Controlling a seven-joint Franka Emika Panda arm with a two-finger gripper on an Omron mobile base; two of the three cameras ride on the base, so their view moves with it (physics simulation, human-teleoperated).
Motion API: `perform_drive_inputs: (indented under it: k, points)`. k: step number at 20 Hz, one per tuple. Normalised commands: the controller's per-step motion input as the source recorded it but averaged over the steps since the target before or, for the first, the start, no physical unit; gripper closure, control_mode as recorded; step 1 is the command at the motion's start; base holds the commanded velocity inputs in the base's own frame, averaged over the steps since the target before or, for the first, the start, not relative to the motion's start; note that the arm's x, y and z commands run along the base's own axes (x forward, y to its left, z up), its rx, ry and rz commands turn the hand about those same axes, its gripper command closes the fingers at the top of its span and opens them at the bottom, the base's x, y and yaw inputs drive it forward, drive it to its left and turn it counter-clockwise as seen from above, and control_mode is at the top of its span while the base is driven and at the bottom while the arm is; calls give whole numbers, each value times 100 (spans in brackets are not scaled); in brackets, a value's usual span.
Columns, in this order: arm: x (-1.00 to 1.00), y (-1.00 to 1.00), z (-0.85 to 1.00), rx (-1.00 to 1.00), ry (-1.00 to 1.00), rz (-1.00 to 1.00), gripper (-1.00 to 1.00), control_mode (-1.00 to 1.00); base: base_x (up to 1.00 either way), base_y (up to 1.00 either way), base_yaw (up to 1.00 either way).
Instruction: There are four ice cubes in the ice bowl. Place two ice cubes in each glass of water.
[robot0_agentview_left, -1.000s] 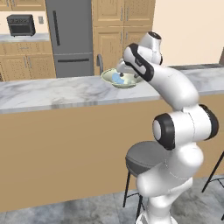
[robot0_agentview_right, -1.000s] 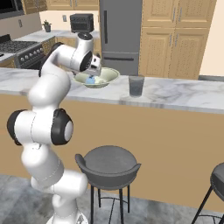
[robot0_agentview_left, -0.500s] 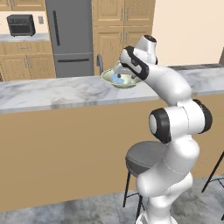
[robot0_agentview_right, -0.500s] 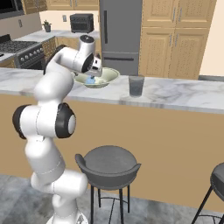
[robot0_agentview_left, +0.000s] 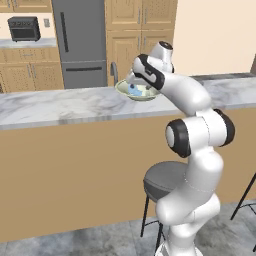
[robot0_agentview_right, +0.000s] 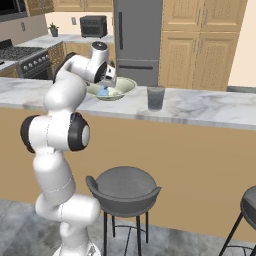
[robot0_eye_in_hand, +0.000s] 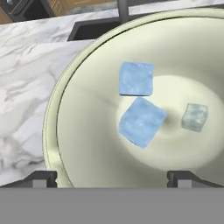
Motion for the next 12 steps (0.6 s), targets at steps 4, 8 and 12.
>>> perform_drive_inputs:
  k: [4, 8, 12]
  points:
    - [23, 0, -7, 0, -3, 0, -100, -100, 0, 0, 0]
    - [23, 0, -12, 0, -4, 0, -100, -100, 0, 0, 0]
    - [19, 0, -15, 0, -1, 0, -100, -100, 0, 0, 0]
